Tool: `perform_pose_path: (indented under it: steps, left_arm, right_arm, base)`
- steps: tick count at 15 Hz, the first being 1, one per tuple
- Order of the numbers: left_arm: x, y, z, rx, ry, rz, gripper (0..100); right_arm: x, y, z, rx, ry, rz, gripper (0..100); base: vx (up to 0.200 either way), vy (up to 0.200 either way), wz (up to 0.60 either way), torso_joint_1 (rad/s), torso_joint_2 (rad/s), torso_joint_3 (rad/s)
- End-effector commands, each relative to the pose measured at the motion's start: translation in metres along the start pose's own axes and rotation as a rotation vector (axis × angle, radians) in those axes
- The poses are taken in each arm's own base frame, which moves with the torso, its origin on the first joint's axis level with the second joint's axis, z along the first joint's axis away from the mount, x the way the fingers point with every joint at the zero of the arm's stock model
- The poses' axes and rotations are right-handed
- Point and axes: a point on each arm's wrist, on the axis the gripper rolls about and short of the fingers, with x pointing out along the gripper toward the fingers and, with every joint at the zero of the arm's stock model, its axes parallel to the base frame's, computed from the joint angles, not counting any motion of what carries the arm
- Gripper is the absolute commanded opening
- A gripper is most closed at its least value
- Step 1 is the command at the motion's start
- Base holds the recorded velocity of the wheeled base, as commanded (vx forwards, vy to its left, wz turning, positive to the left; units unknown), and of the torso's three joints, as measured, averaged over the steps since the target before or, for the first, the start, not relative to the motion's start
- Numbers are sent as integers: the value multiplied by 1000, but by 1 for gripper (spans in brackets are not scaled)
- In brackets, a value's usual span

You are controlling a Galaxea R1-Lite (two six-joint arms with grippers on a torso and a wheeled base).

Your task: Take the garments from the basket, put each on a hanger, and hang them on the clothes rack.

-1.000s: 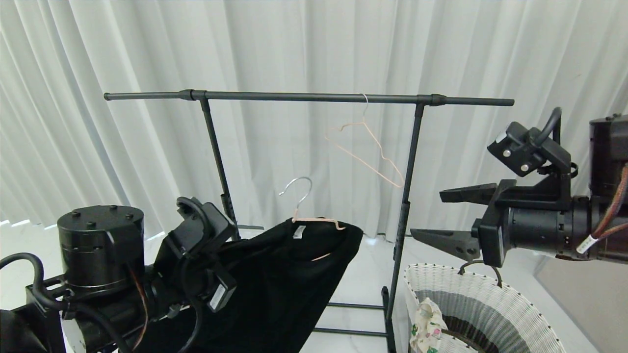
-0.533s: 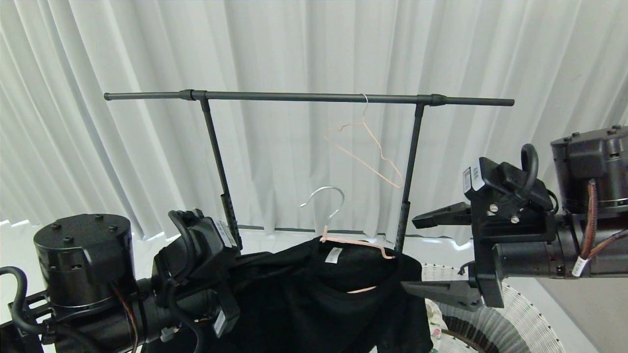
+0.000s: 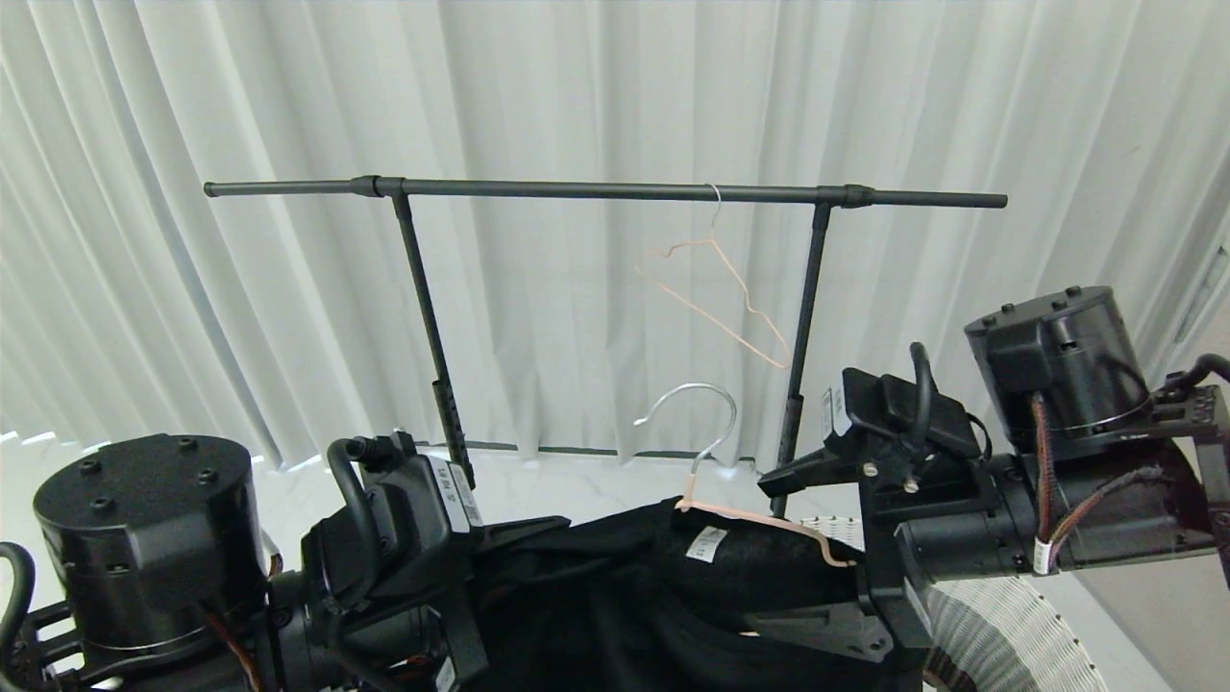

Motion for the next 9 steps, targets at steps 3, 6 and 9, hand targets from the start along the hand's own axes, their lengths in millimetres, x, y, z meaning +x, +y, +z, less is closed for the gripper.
perform_pose_path:
  steps: [3,6,9]
  left_arm:
    - [0,-6,4,11,-19,-26,0]
    - [0,-7,5,13,-23,-32,0]
    - [1,-7,5,13,-22,-29,0]
  right_arm:
    - [17,-7,-8,20,68,-27,100]
    - [21,-10,-13,32,95,-47,100]
    - [20,-12,-17,48,117,-50,0]
  base:
    - [0,0,0,0,0,0]
    - [0,0,0,0,0,0]
    - [0,0,0,0,0,0]
